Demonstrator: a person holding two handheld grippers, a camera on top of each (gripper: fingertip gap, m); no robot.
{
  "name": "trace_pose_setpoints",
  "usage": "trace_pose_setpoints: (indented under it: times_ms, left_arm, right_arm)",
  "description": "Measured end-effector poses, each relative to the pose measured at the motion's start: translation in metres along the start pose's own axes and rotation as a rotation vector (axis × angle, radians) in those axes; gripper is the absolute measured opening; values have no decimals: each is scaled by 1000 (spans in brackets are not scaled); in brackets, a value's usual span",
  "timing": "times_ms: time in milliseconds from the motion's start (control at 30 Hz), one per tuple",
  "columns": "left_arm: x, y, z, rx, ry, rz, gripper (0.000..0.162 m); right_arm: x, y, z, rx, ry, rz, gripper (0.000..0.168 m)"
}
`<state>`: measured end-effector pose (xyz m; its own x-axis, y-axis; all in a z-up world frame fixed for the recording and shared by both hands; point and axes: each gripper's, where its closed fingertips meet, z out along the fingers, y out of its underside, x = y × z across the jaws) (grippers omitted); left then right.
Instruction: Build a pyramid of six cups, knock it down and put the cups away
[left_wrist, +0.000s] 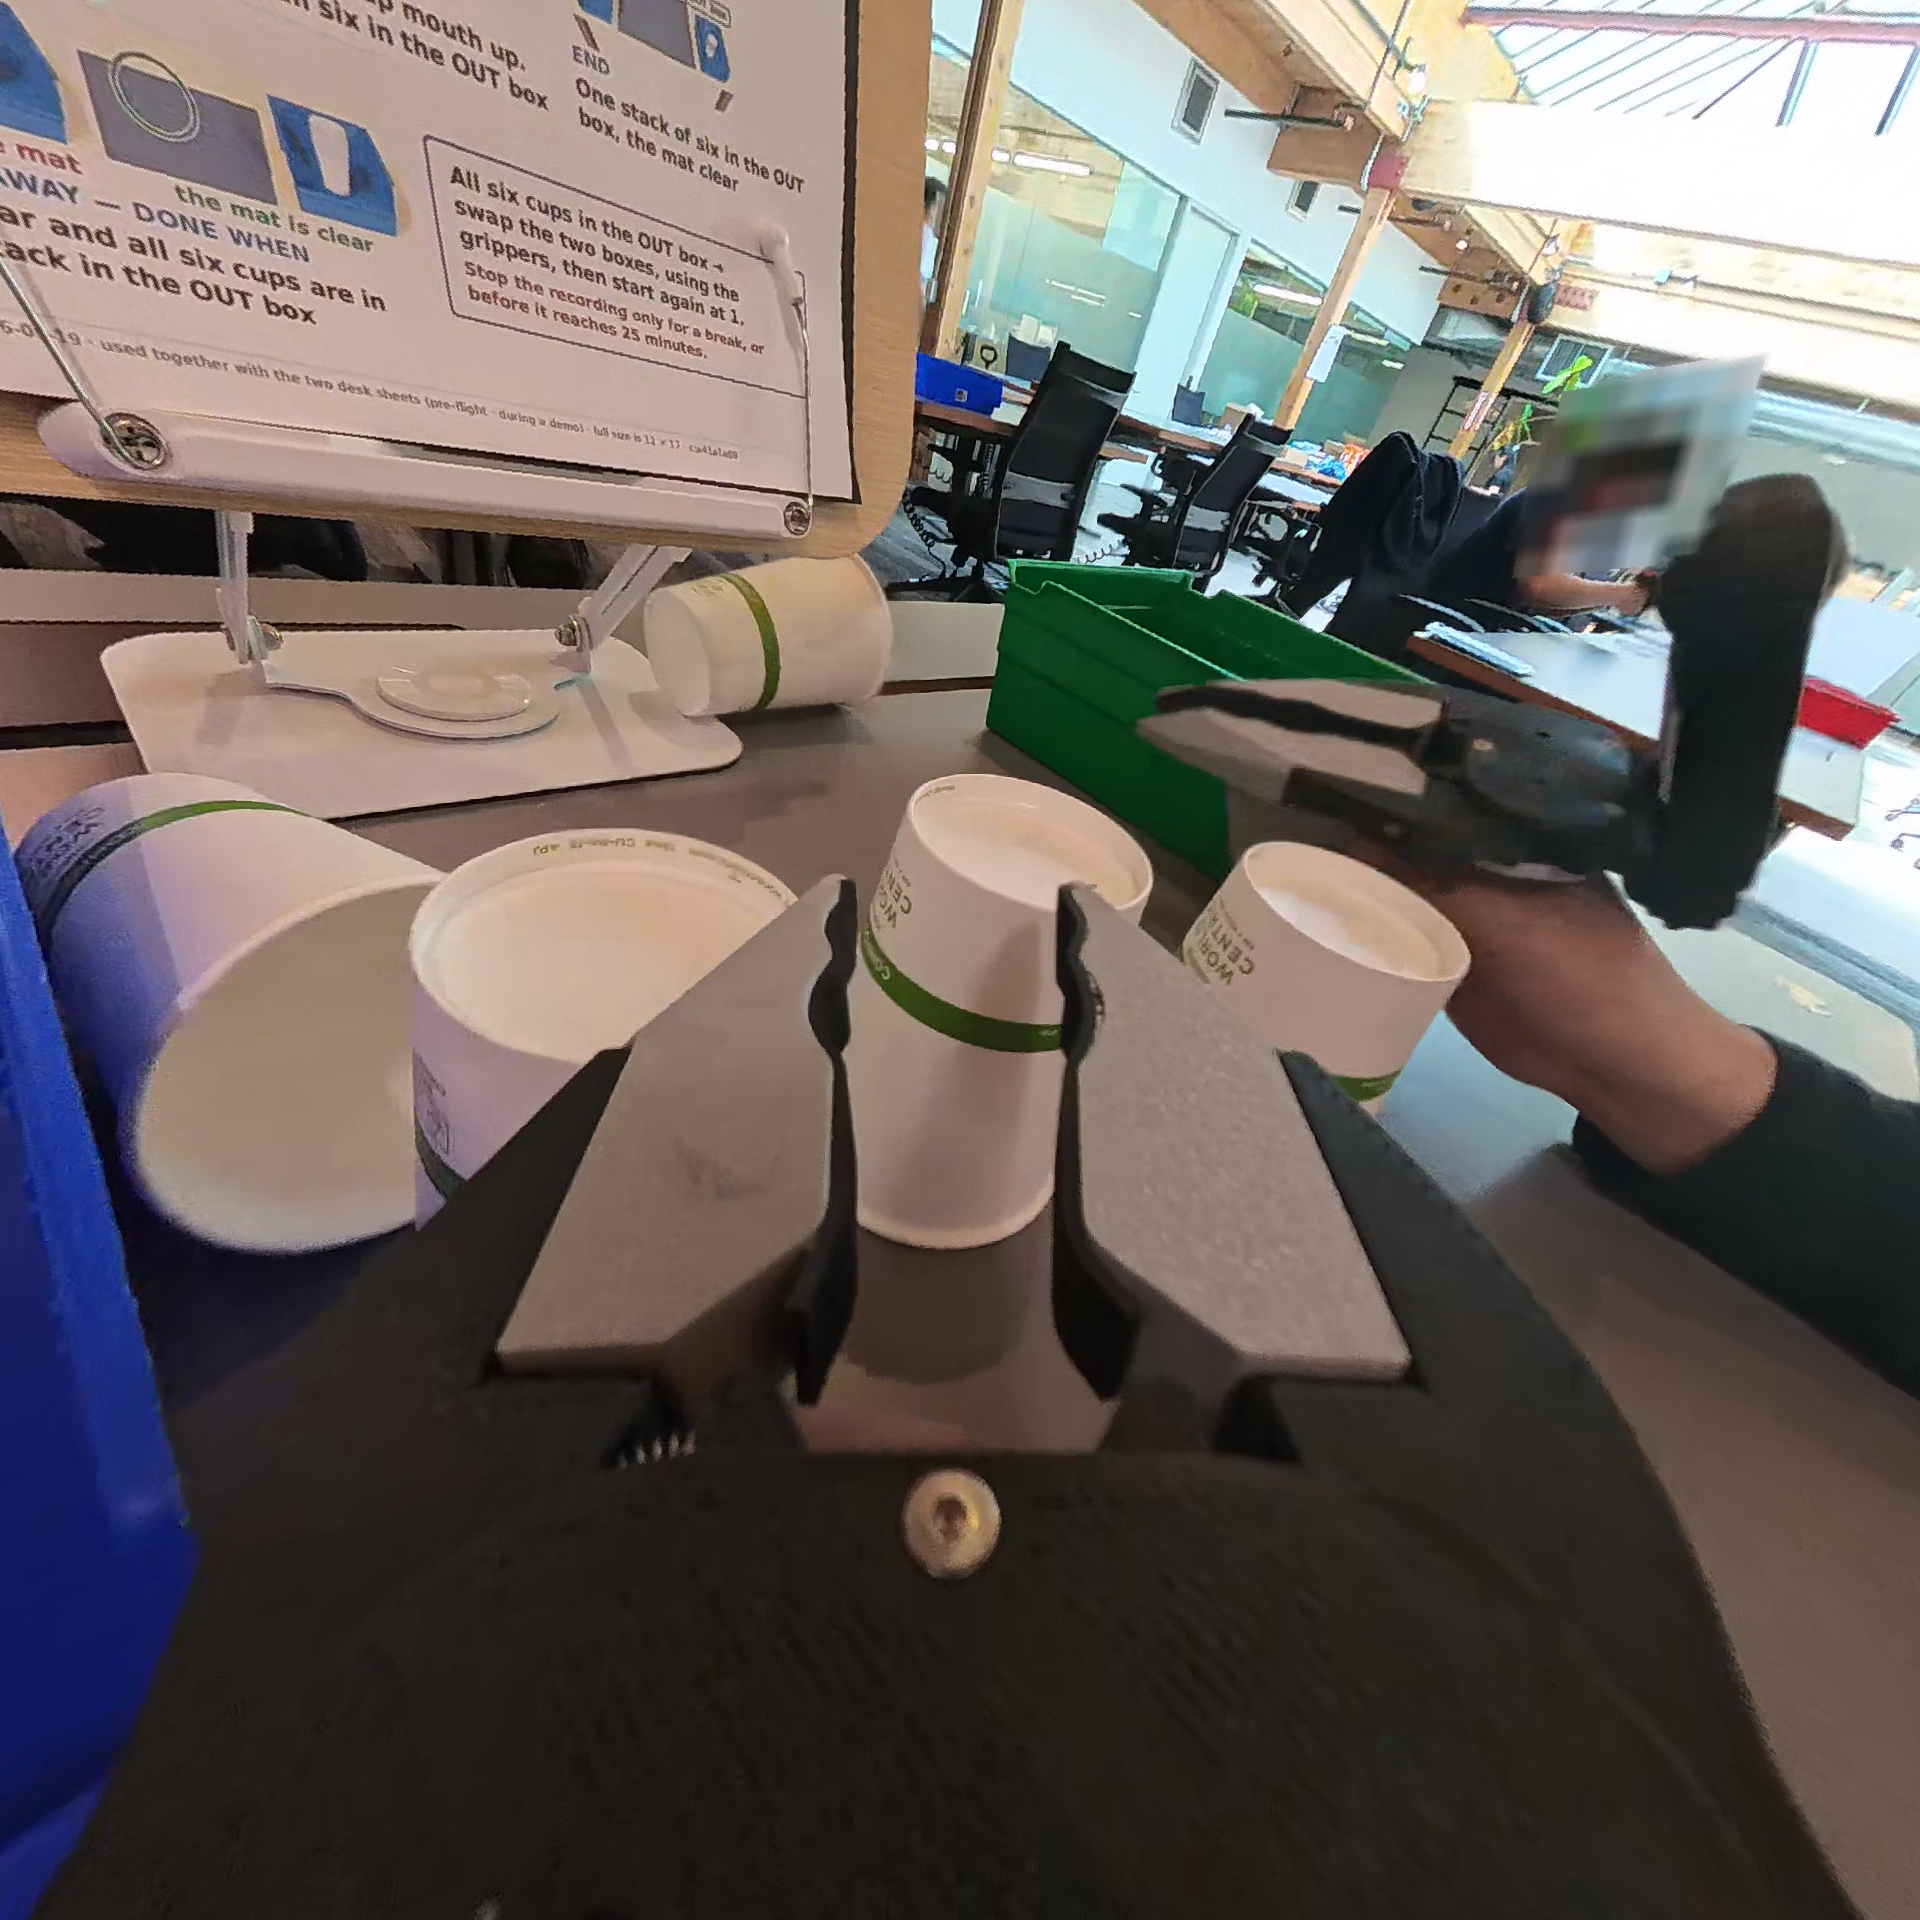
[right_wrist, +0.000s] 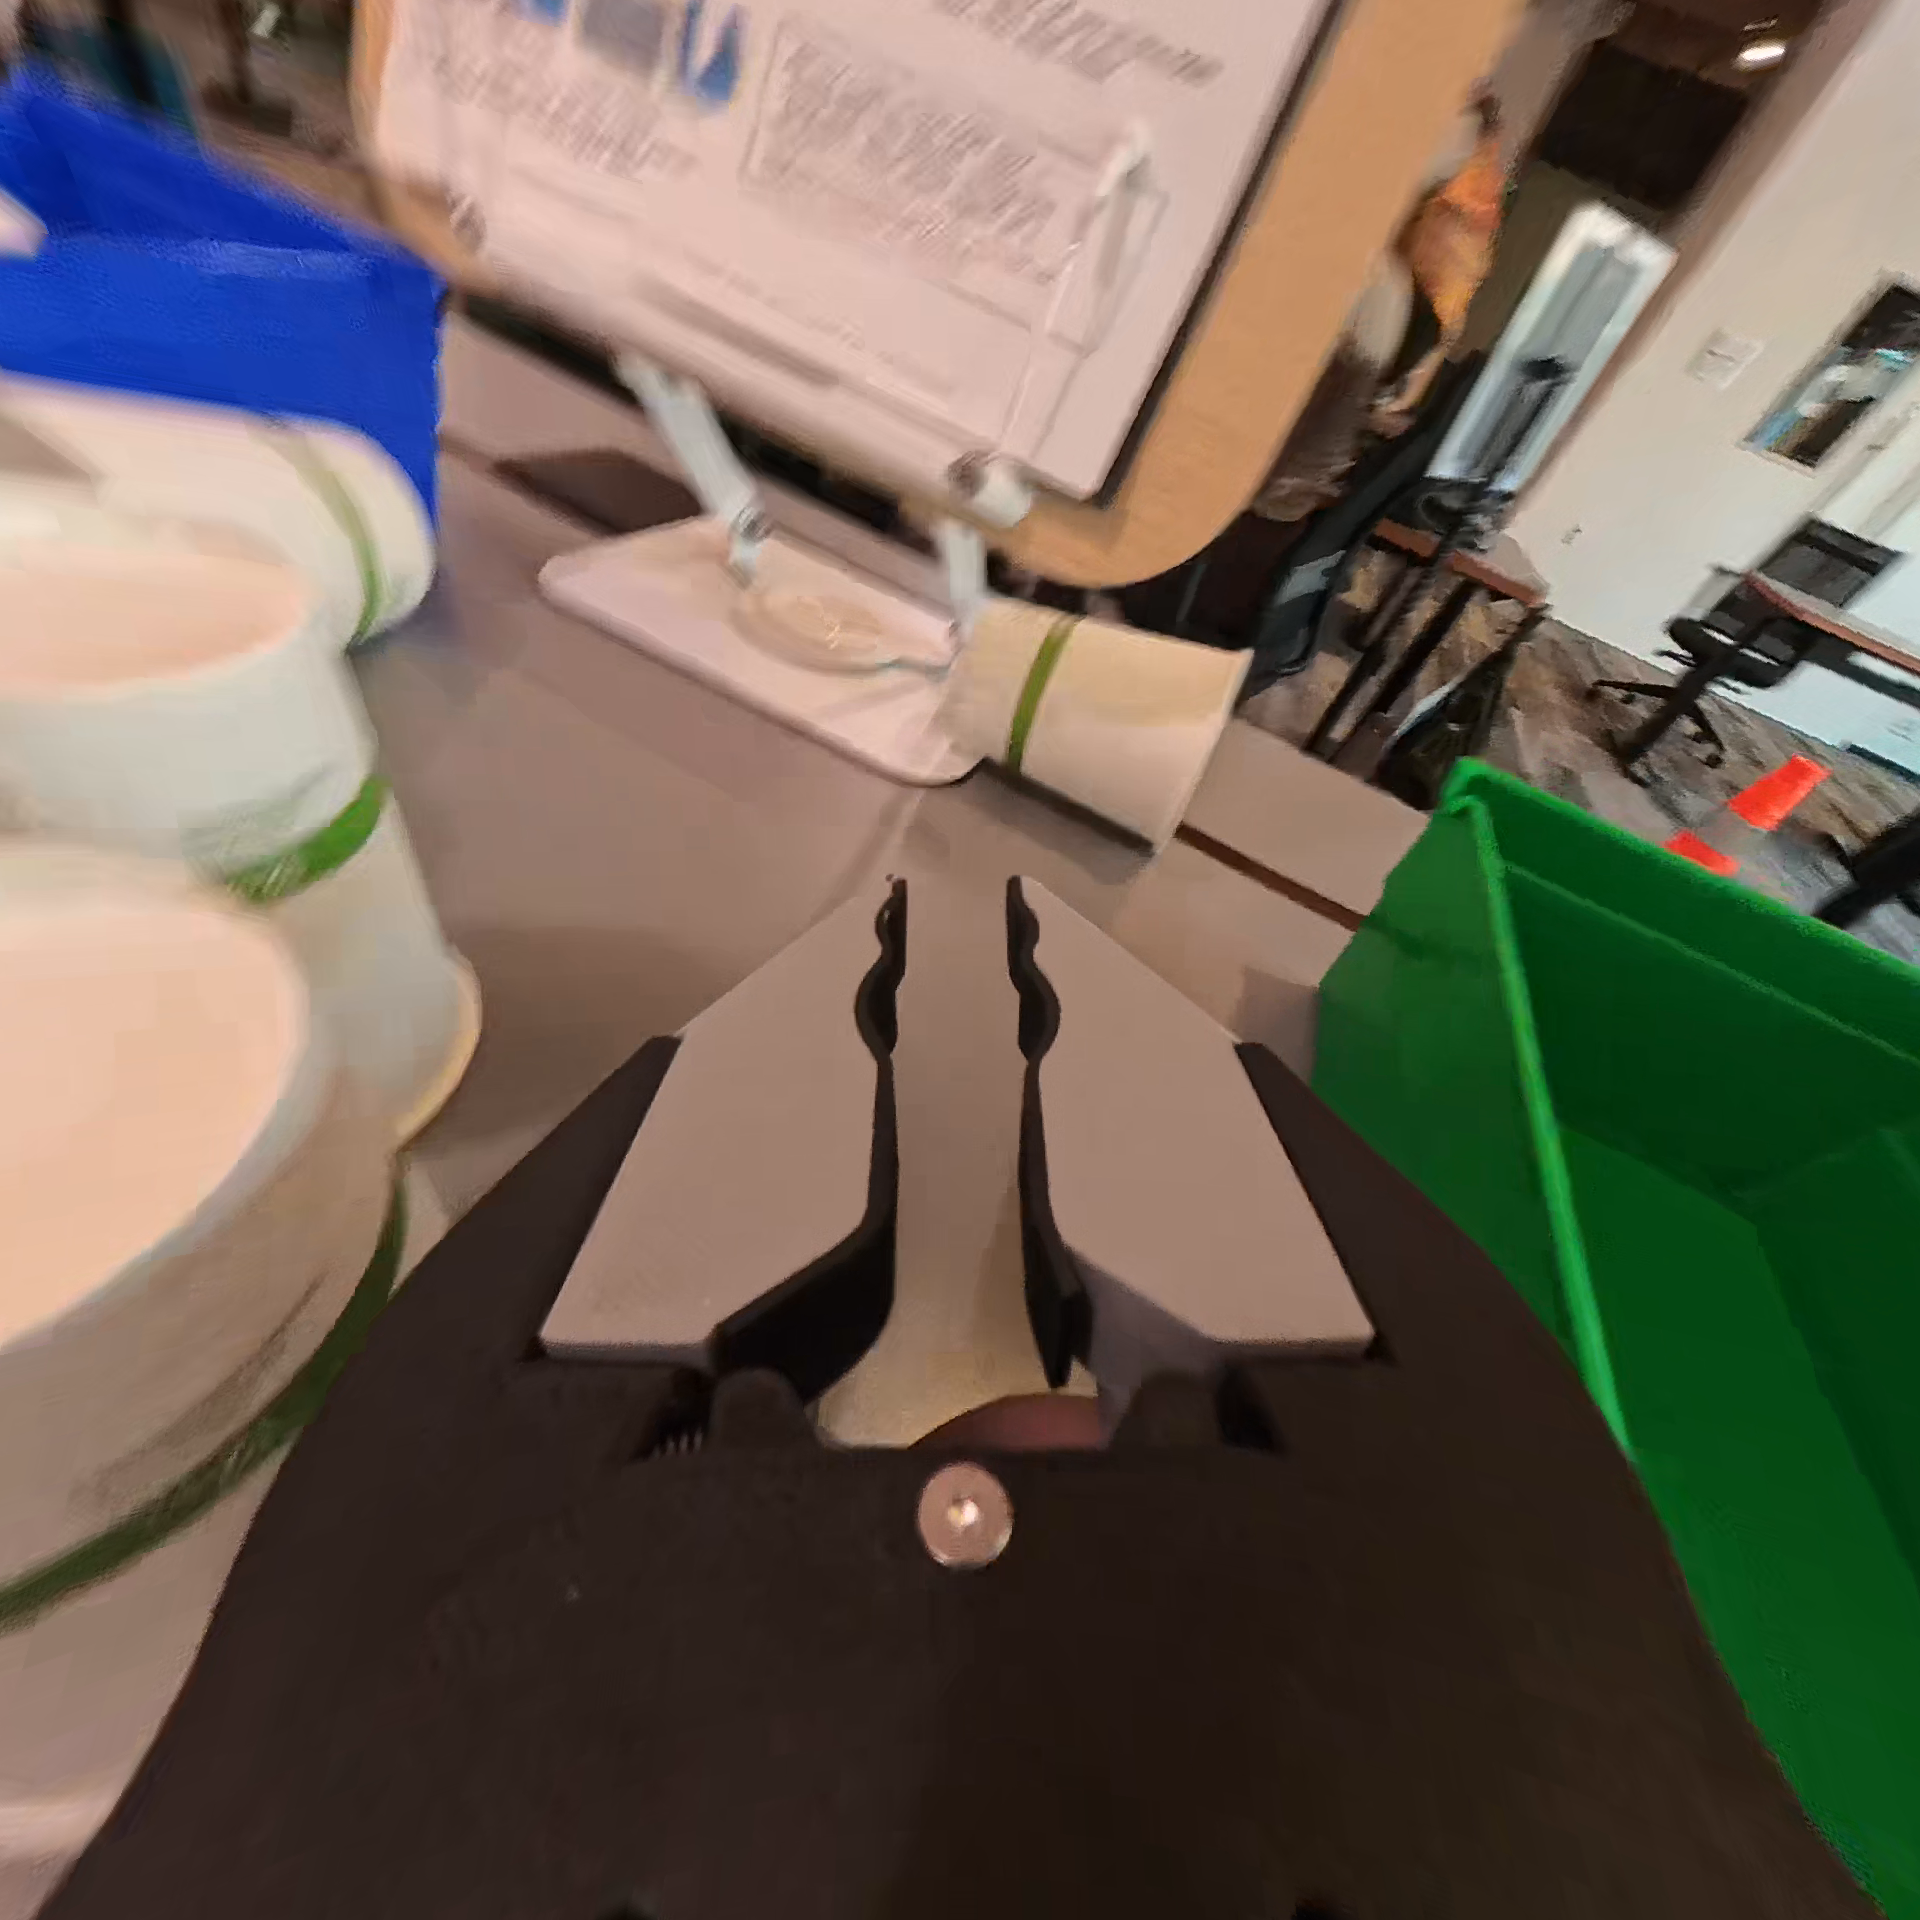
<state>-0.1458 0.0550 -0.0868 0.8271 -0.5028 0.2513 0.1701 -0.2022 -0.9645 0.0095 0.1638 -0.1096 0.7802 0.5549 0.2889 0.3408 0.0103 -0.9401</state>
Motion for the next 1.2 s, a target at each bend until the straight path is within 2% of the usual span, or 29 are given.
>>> trace_pose_setpoints:
  times_ms: [100,167,267,300,333,367,433,467,500,533,567,600,633,667,767,867,967,1200]
  left_arm:
    - [10,0,5,7,71,-65,31]
    - [23,2,5,-37,137,-90,34]
    - [29,8,-4,-72,159,-52,36]
    - [31,5,-8,-64,175,-59,35]
    - [32,-1,-11,-34,197,-74,33]
    - [31,-7,-13,-1,208,-94,29]
    - [23,-7,-14,2,200,-128,27]
    - [18,-5,-13,-16,194,-131,26]
    - [12,-2,-12,-31,178,-125,26]
    - [5,0,-11,-37,162,-122,13]
    - [1,0,-11,-31,161,-136,6]
    - [0,-1,-12,-23,175,-177,7]
    - [1,-3,-13,-16,202,-230,13]
    - [5,-5,-14,-16,233,-272,20]
    - [10,-6,-16,-23,246,-248,19]
    - [4,1,-12,-44,150,-114,14]
    - [9,4,-9,-43,144,-69,15]
    - [11,5,-7,-49,117,-37,19]
  right_arm:
    - [54,-41,32,81,180,256,11]
    - [102,-70,83,14,260,432,9]
    - [175,-90,166,-119,220,789,22]
    - [187,-97,195,-105,129,882,26]
    - [196,-93,226,-127,48,937,12]
    - [199,-71,257,-236,6,939,0]
    - [185,-7,309,-517,-84,925,15]
    - [162,14,327,-639,-188,979,28]
    - [133,11,341,-673,-376,1061,44]
    - [109,-8,348,-633,-580,1138,51]
    - [91,-21,346,-606,-750,1155,50]
    - [81,-9,343,-688,-780,1082,10]
    - [74,7,337,-771,-775,976,9]
    - [72,4,334,-762,-801,993,5]
    - [75,1,317,-763,-836,966,3]
    - [100,-4,305,-714,-735,973,3]
    - [139,-25,286,-581,-627,998,3]
    - [182,-46,186,-443,-564,954,5]
